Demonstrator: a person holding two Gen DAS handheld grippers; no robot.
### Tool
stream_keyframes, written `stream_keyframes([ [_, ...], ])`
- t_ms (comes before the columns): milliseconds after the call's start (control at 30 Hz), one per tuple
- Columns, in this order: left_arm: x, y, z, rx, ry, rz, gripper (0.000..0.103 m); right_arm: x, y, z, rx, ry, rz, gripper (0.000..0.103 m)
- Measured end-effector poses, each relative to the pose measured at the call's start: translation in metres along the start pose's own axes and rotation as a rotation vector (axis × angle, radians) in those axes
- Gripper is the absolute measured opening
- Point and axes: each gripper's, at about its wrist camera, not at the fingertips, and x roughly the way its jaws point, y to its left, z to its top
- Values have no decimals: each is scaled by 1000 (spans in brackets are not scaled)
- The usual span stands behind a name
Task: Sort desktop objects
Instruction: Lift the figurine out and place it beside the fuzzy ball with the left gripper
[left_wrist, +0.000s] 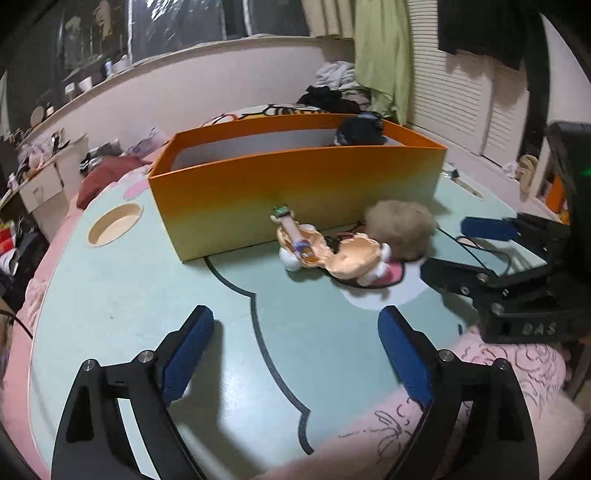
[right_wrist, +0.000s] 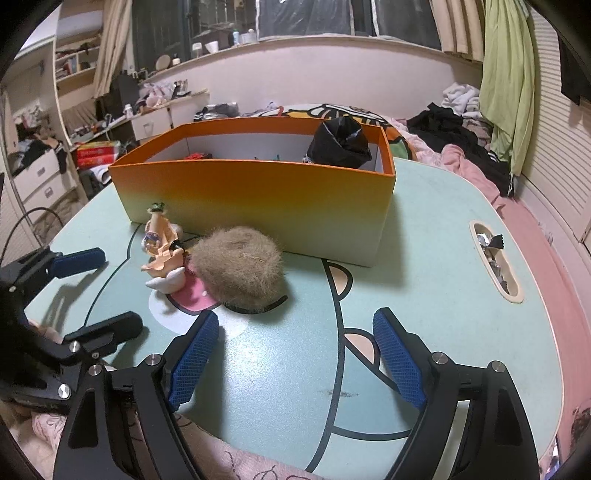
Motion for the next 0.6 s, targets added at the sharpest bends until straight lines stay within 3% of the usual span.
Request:
stream_keyframes([
  [600, -1, 1, 0, -6, -2, 11, 92, 1, -2, -1, 0, 0, -1, 87],
])
